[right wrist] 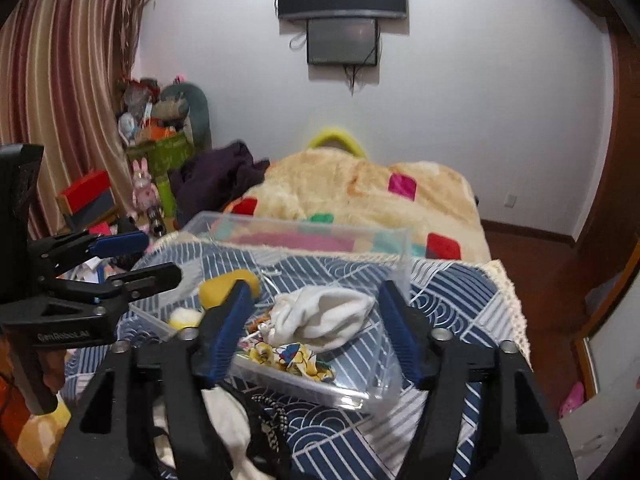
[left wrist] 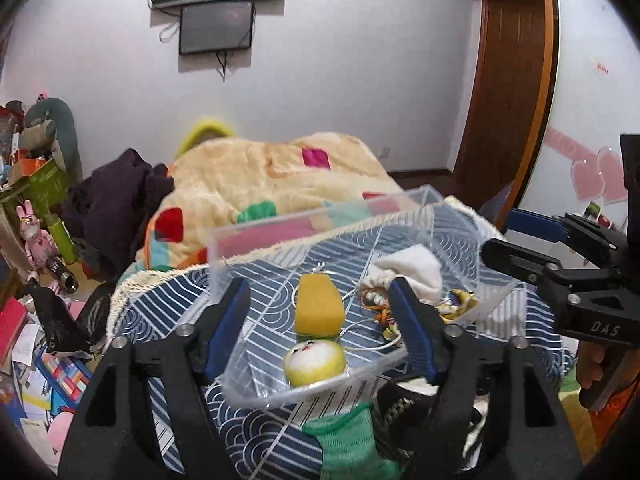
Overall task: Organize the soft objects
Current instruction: 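Lower the sponge into the clear box while the right tool drops the white bag in, then grasp the black fabric item with the right tool while the left tool grasps the green glove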
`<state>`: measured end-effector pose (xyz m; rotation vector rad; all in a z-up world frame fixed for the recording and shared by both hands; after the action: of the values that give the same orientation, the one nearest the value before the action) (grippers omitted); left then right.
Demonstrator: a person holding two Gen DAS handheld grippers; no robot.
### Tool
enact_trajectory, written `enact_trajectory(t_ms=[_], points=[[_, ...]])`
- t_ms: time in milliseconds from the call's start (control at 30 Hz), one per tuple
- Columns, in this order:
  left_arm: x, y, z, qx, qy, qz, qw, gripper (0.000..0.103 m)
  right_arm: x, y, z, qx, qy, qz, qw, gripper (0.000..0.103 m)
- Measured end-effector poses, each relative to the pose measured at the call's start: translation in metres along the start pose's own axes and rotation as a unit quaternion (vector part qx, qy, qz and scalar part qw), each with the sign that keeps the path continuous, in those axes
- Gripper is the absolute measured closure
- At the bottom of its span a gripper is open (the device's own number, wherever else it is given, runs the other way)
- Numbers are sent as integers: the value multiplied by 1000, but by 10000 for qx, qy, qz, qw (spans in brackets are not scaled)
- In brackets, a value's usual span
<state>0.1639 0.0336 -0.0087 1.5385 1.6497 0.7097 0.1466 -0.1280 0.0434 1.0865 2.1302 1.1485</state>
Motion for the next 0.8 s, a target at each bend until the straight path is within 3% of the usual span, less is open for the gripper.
enact_trajectory(t_ms=[167, 300, 467, 800], points=[[2, -7, -26, -203, -76, -139, 9997, 19, 4, -5, -21, -275, 44, 68, 9996, 22], [5, -25, -35, -196, -76, -214, 9995, 18, 12, -17, -24, -263, 119, 16, 9996, 21], [10, -57, -32, 44, -7, -276, 9996, 18, 25, -39, -20, -24, 264, -31, 9996, 21], [29, -111, -34, 498, 359, -320, 9976, 19, 66, -72, 3, 450, 989, 122, 9940, 21]])
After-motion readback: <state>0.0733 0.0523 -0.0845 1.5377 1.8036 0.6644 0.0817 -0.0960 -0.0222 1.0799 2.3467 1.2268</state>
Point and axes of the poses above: each gripper's, at about its wrist camera, not at the fingertips, and z roughly the way its jaws point, x to its left, y to its top, the point moved 2 cm from there along z, roughly the way its jaws point, and after that the axes turned 6 degrees about -z, right-handed, at the moved point
